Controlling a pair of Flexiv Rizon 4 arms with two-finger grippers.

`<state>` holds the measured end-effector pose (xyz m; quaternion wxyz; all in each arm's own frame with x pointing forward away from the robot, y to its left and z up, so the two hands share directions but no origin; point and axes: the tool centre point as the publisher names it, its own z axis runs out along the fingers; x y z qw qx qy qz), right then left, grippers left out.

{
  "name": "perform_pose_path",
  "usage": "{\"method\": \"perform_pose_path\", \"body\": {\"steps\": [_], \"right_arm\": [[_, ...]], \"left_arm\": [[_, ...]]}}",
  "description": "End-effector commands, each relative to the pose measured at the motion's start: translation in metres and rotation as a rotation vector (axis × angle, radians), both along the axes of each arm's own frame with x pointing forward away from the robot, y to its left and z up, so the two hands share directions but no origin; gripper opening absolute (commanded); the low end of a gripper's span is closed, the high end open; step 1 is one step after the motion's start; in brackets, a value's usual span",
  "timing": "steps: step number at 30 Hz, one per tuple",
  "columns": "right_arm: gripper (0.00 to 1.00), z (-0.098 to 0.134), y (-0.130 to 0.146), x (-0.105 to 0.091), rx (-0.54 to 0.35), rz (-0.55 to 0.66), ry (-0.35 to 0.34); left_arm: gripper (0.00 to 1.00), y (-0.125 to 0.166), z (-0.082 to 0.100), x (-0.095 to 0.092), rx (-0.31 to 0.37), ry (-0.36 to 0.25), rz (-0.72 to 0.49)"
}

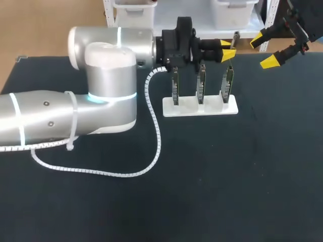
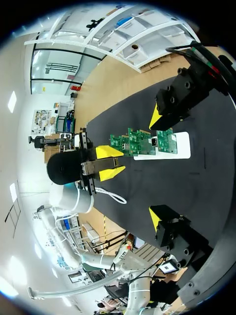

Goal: Pick up the optical module with the left hand, and insert it into the network port with the right hand.

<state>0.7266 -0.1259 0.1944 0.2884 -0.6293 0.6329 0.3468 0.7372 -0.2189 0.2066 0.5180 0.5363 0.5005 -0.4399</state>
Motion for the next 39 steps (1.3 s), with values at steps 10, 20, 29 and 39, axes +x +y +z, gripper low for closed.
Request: {"method": "perform_pose_path", "body": {"steps": [10,20,29,39], "right_arm": [[1.00,0.000,0.000,-0.001,0.000,-0.001,-0.002],[1.00,0.000,0.000,-0.001,0.000,-0.001,-0.002],[1.00,0.000,0.000,-0.001,0.000,-0.001,-0.002],[1.00,0.000,0.000,-0.001,0.000,-0.001,-0.002]], "left_arm": [[0.00,-0.004,-0.017,0.010,-0.022,0.058,-0.028],[0.00,-0.016,-0.021,0.011,-0.023,0.060,-0.055],[0.00,-0.017,-0.024,0.017,-0.024,0.057,-0.080],[0.00,-0.017,-0.023,0.018,-0.014,0.042,-0.112]]}}
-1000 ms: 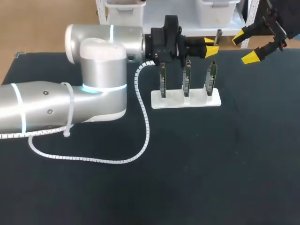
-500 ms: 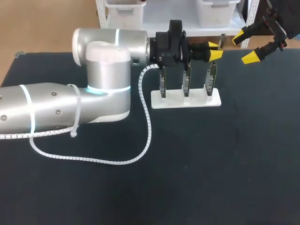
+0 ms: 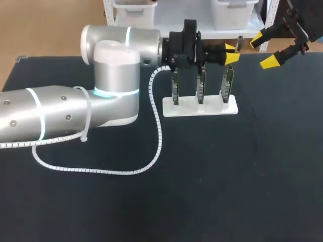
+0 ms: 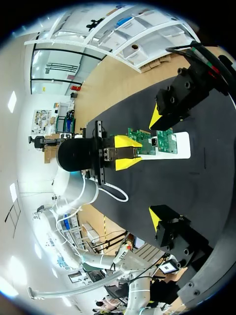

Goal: Pick up the optical module with the left hand, and insert it into the network port with the right hand.

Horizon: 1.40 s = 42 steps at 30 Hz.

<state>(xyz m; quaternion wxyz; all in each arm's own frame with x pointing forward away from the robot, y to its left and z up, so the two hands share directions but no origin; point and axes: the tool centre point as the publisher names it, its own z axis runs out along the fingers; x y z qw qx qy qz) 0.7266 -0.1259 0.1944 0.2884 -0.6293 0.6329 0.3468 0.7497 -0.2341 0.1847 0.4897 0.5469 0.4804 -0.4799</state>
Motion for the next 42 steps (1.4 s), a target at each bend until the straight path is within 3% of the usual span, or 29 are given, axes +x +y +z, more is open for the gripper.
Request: {"method": "perform_pose_path", "body": {"steps": [1,15,38,42], "right_arm": [[1.00,-0.0004,0.0000,-0.0006,0.000,-0.001,-0.002],[1.00,-0.0004,0.0000,-0.0006,0.000,-0.001,-0.002],[1.00,-0.0004,0.0000,-0.0006,0.000,-0.001,-0.002],[1.00,0.0093,0.0065,0.0031,-0.017,0.015,-0.012]], "left_arm": [[0.00,-0.0022,-0.0011,0.0052,0.003,0.001,-0.014],[0.00,-0.0019,-0.0079,0.0028,-0.038,0.036,0.014],[0.00,-0.0064,-0.0013,0.0044,-0.012,0.021,-0.016],[0.00,-0.0064,-0.0013,0.0044,-0.012,0.021,-0.016]]}}
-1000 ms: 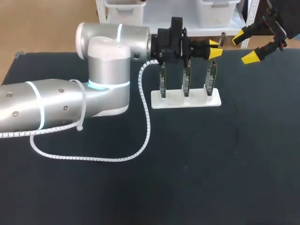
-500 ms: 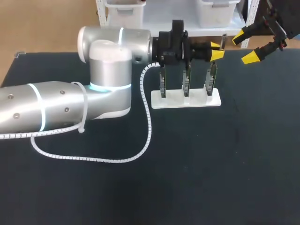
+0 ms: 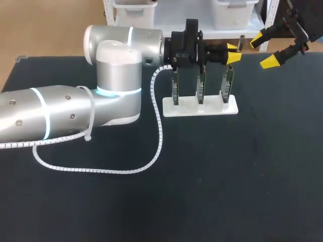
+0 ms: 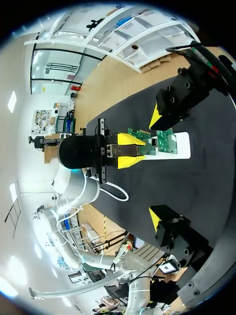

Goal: Pick up the optical module with the left hand, and insert it into the network port with the right hand.

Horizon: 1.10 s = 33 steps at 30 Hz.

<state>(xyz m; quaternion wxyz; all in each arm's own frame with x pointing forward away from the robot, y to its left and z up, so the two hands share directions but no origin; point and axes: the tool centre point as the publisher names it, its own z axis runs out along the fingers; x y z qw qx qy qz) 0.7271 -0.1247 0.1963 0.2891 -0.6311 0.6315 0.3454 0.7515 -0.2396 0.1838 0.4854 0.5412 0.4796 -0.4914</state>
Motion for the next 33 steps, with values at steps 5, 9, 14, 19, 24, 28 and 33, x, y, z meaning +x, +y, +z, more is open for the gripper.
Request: {"method": "perform_pose_path", "body": {"steps": [5,9,14,19,24,28,33], "right_arm": [[1.00,0.030,0.011,0.006,-0.026,0.020,-0.049],[1.00,0.044,0.016,0.006,-0.043,0.021,-0.053],[1.00,0.050,0.020,0.003,0.008,-0.029,0.036],[1.00,0.054,0.030,-0.002,0.044,-0.077,0.004],[1.00,0.053,0.038,-0.003,0.016,-0.052,-0.027],[1.00,0.046,0.043,-0.001,0.015,-0.055,-0.033],[1.00,0.037,0.046,0.004,0.009,-0.068,-0.044]], "left_arm": [[0.00,-0.001,0.000,0.003,0.001,0.000,-0.005],[0.00,-0.001,0.000,0.003,0.001,0.000,-0.005],[0.00,-0.001,0.000,0.003,0.001,0.000,-0.005],[0.00,-0.001,0.000,0.003,0.001,0.000,-0.005],[0.00,-0.001,0.000,0.003,0.001,0.000,-0.005],[0.00,-0.001,0.000,0.003,0.001,0.000,-0.005],[0.00,-0.001,0.000,0.003,0.001,0.000,-0.005]]}}
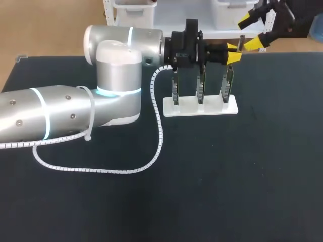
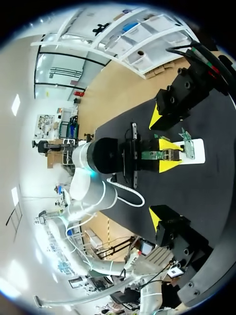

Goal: Pick up the optical module with the left hand, and insert it into the network port with the right hand.

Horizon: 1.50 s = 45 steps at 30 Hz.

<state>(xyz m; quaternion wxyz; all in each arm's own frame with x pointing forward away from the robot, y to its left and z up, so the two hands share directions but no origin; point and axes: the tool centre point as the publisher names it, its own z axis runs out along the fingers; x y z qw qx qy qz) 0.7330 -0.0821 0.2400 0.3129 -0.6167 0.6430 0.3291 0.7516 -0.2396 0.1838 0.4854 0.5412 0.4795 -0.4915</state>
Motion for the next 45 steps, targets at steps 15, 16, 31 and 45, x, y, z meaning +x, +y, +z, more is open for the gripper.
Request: {"method": "perform_pose_path", "body": {"steps": [15,16,31,45], "right_arm": [[1.00,-0.016,-0.001,0.013,0.000,-0.009,-0.047],[1.00,-0.016,-0.002,0.014,0.000,-0.007,-0.047],[1.00,-0.022,-0.001,0.034,0.016,0.090,-0.043],[1.00,-0.017,0.003,0.032,0.014,0.084,-0.028]], "left_arm": [[0.00,-0.001,0.000,0.002,0.001,0.000,-0.005],[0.00,-0.001,0.000,0.002,0.001,0.000,-0.005],[0.00,-0.001,0.000,0.002,0.001,0.000,-0.005],[0.00,-0.001,0.000,0.002,0.001,0.000,-0.005]]}}
